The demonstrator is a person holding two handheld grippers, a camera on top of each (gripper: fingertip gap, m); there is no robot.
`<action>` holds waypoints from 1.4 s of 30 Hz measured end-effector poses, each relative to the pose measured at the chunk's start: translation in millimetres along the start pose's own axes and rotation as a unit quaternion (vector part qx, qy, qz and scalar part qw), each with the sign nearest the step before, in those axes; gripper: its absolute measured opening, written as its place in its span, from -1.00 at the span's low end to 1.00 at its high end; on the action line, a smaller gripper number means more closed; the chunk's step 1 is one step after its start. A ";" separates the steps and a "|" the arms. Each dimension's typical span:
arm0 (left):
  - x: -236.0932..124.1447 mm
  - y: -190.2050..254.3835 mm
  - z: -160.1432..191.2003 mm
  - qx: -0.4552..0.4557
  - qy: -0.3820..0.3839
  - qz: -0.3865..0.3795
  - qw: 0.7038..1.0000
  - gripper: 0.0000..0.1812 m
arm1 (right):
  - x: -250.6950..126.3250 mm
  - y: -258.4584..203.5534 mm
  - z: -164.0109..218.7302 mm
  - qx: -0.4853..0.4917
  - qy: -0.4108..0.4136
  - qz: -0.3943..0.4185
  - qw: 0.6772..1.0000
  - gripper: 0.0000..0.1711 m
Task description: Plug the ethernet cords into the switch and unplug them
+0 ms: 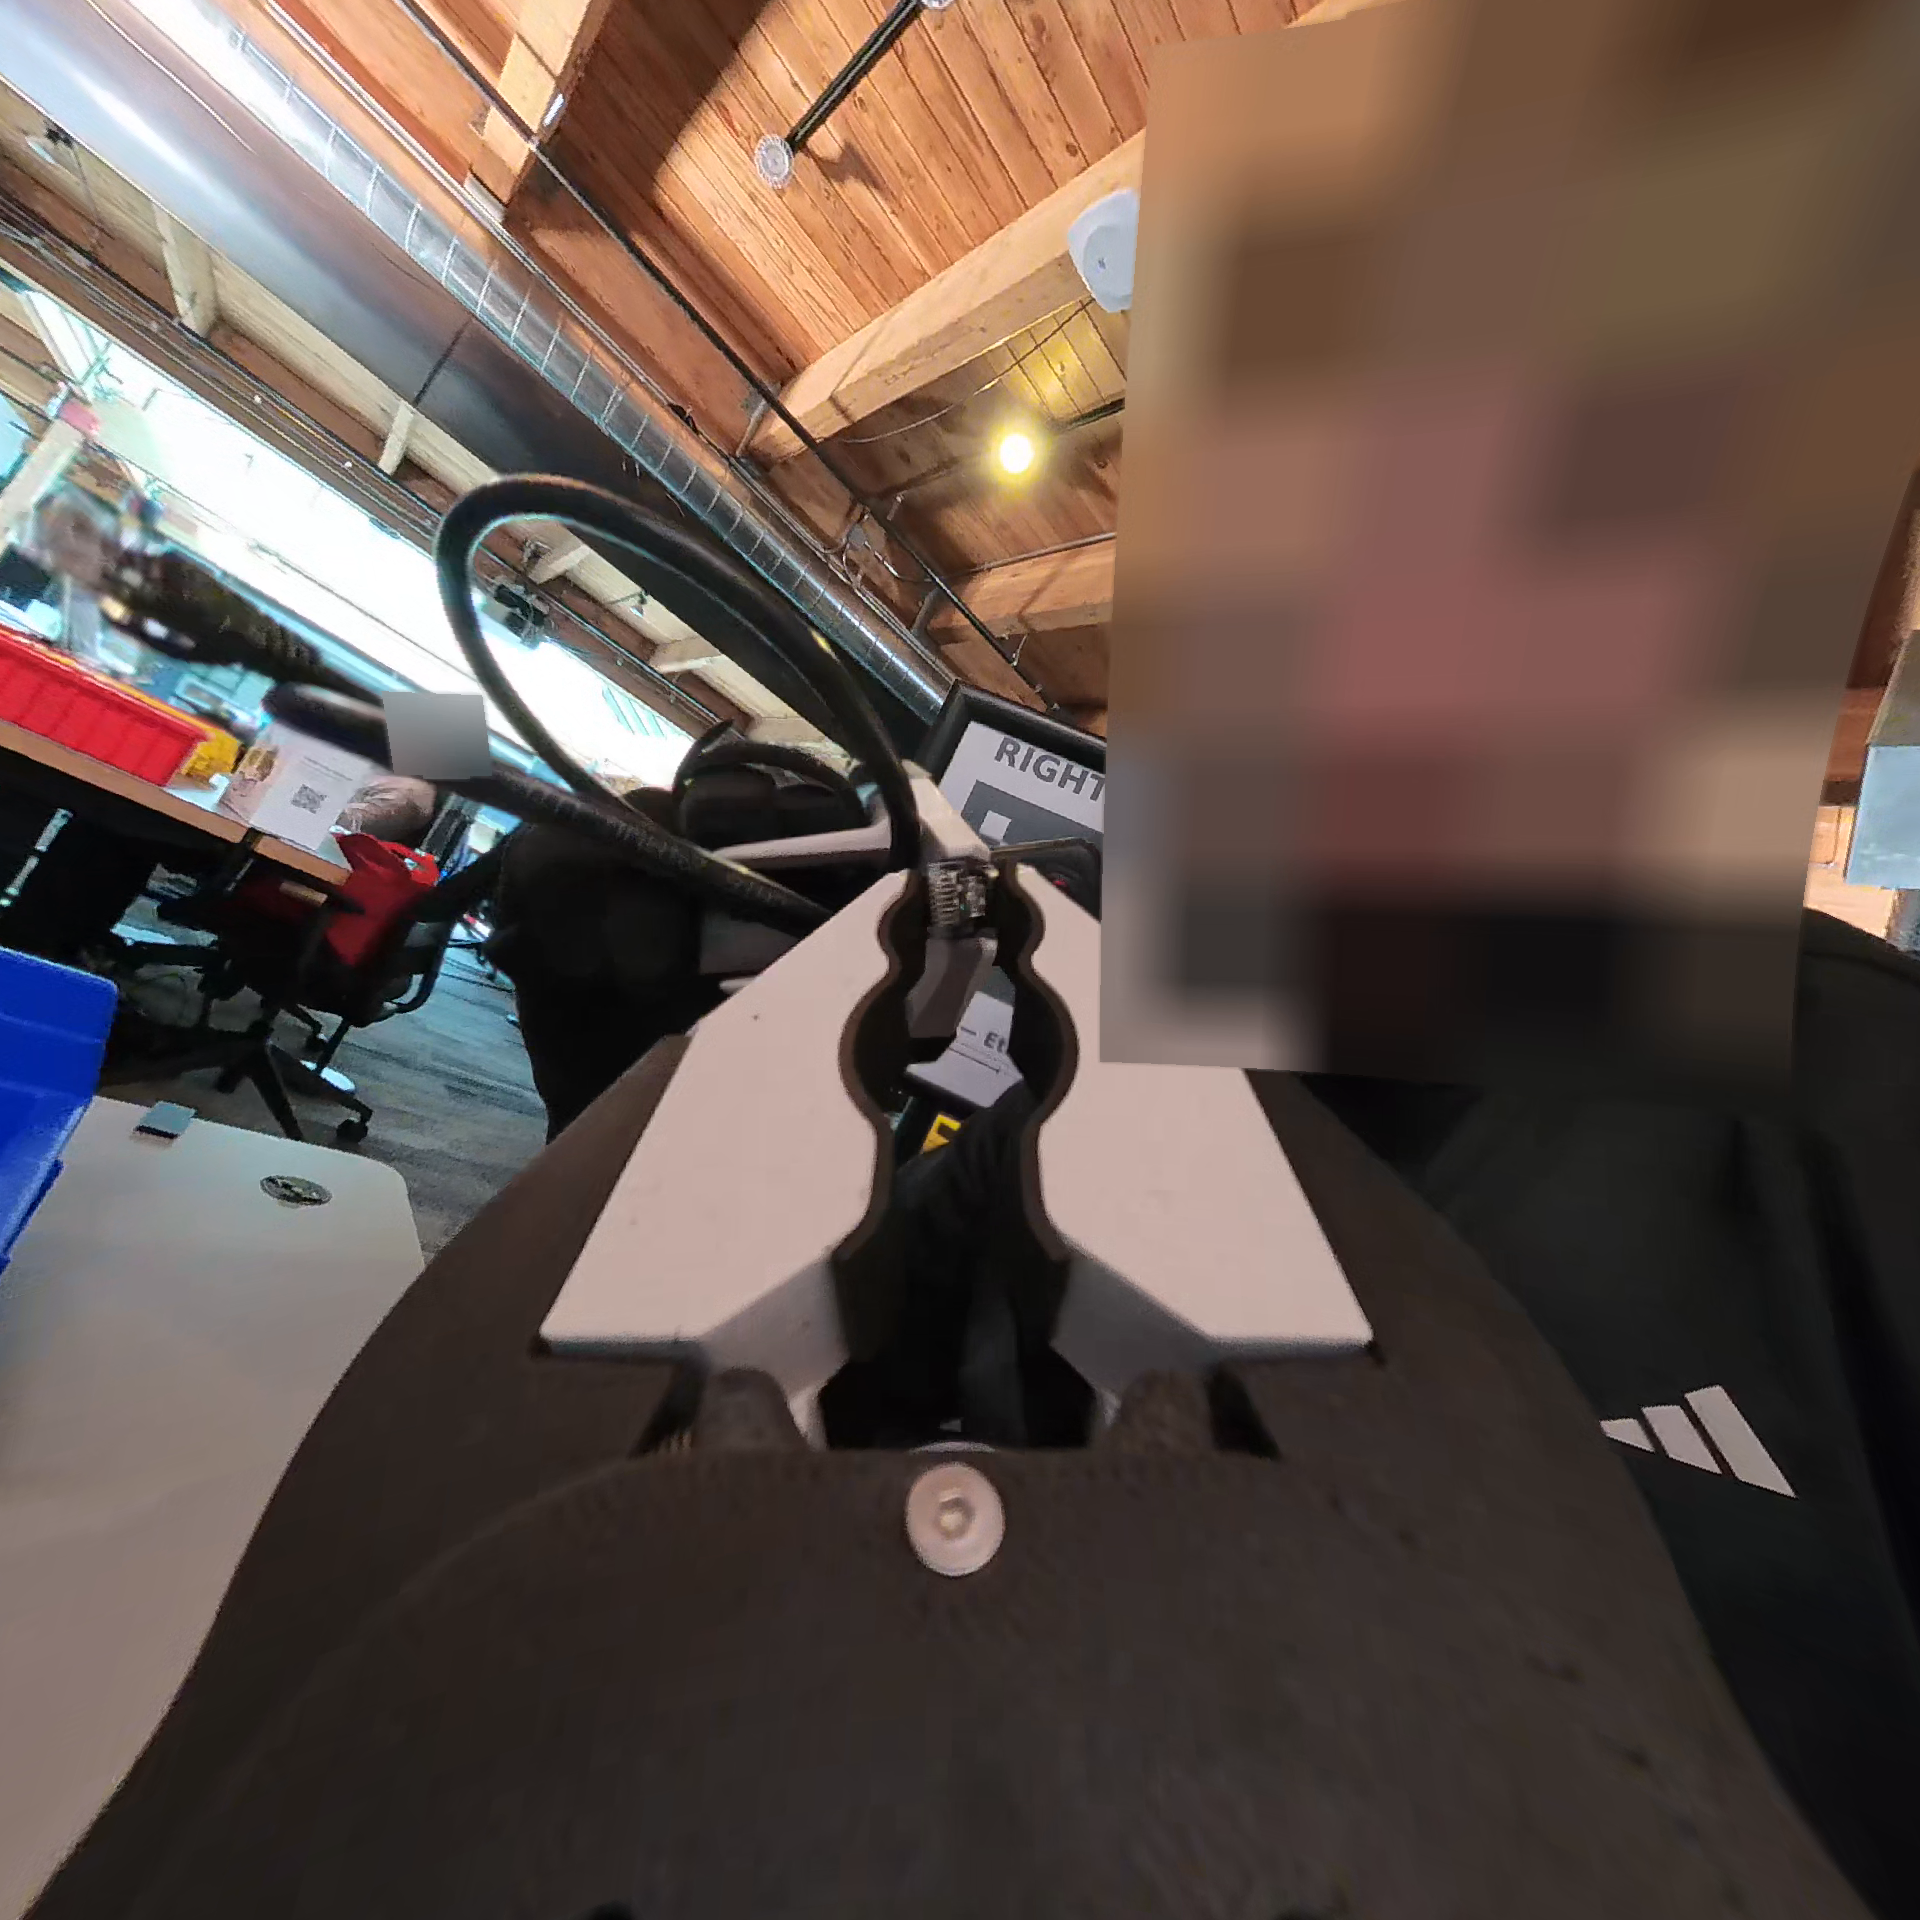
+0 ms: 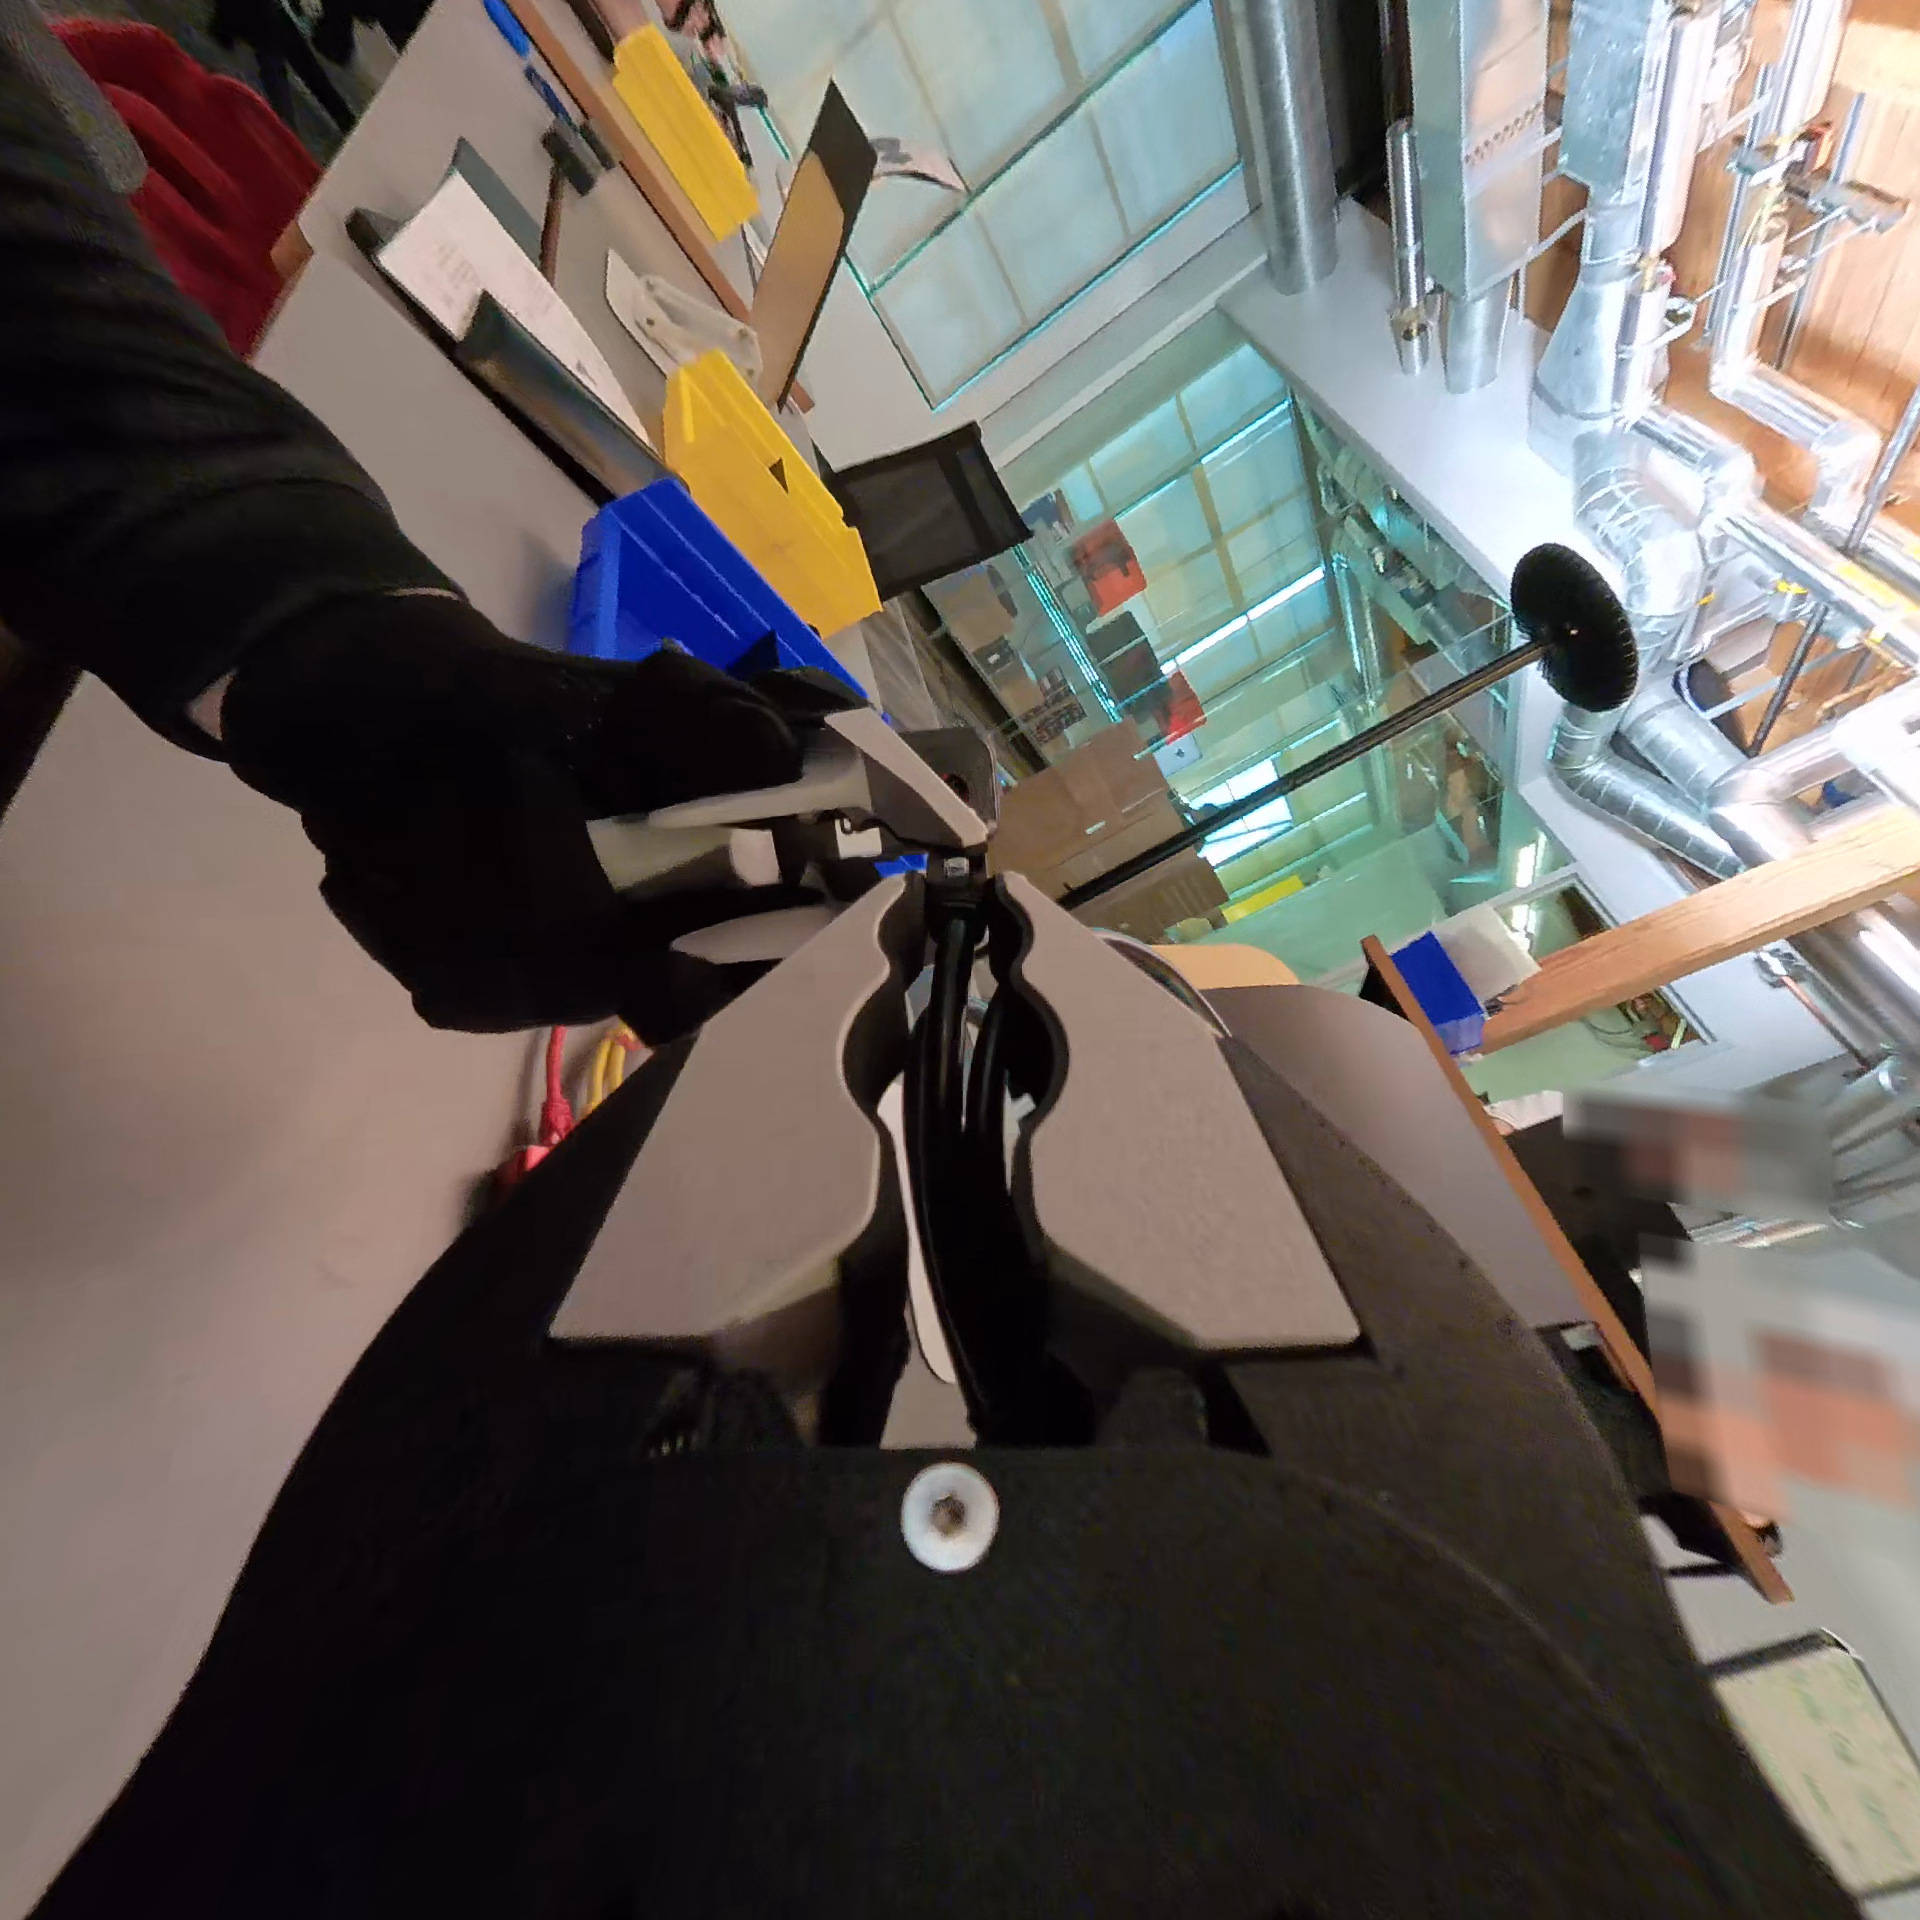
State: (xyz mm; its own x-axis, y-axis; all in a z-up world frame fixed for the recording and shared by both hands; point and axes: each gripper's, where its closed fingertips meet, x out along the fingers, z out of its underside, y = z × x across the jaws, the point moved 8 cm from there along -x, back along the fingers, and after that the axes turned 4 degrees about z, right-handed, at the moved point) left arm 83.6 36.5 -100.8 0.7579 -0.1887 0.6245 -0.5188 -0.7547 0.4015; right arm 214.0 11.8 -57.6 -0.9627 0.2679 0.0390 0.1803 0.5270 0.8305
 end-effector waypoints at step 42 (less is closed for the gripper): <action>-83.8 -68.4 20.9 0.268 -0.590 -0.421 0.635 -0.28 | -27.1 -15.9 68.6 0.189 -0.097 -0.014 0.977 -0.89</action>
State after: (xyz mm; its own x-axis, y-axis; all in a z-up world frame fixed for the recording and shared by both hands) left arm 63.8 90.9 -194.6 0.6105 0.3220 -0.7237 0.2352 -0.9461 -0.2225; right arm 251.0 51.5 -110.0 -0.9188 0.3768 -0.1178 0.2507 0.7872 0.5634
